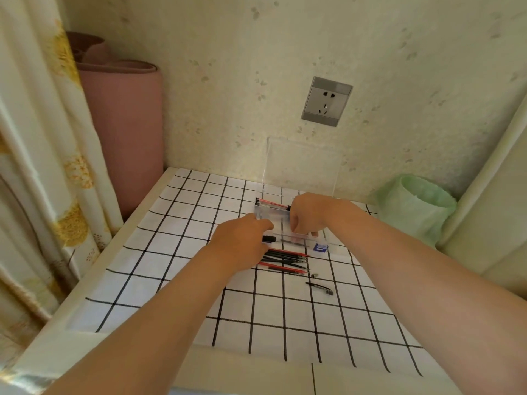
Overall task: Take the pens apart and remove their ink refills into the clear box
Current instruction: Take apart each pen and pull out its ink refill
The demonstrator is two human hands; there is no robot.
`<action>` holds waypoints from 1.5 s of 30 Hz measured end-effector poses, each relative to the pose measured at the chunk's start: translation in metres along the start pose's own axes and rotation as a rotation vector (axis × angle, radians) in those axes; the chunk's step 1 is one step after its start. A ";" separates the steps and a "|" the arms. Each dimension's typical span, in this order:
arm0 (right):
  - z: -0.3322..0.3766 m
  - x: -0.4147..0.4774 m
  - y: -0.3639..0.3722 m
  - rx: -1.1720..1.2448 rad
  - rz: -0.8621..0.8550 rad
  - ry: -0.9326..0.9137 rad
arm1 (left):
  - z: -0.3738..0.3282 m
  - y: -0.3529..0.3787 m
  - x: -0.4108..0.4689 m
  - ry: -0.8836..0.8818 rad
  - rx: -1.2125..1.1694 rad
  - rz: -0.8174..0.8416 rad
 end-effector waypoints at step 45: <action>-0.053 -0.113 0.024 0.570 -0.396 0.002 | -0.013 0.002 -0.005 0.012 -0.330 0.048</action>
Point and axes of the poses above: each hand's wrist, its own x-axis towards the middle knuckle, its own y-axis out of the palm, z = x × y, the point moved 10 cm from there along x, towards the middle knuckle, and after that the axes turned 13 degrees about y, right-handed, at the moved point
